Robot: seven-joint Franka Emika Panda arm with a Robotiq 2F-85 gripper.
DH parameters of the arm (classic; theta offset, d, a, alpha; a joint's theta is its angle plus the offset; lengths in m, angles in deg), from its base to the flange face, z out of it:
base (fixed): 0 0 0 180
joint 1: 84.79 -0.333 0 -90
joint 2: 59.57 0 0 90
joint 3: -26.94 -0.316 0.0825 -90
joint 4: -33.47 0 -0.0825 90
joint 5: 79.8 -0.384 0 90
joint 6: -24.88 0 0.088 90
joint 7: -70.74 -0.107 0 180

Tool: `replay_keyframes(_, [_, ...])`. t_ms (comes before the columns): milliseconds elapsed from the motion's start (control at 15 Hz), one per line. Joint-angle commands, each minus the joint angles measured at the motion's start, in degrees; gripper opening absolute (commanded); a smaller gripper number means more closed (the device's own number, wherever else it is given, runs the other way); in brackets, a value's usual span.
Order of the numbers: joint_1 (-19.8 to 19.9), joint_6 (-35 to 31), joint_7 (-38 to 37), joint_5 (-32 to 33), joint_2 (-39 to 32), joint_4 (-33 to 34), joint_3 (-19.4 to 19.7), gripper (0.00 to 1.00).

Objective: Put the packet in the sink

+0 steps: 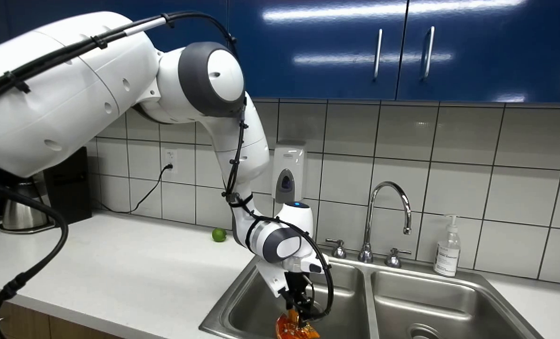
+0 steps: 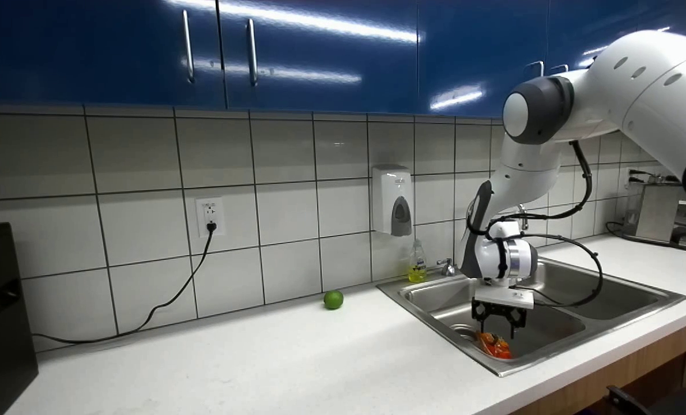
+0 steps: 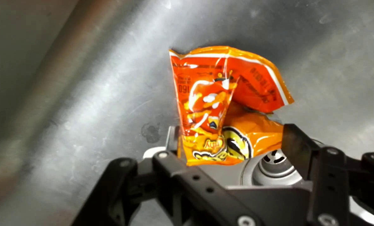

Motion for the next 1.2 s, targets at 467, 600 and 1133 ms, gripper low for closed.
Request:
replay_keyframes(467, [-2.2,-0.3,0.9,1.9,14.9,-12.3,-0.9,1.0])
replay_keyframes(600, [-2.6,0.4,2.0,2.7,17.8,-14.6,-1.1,1.0])
replay_keyframes(1133, [-3.4,8.6,11.1,8.3,26.8,-21.4,-3.4,1.0])
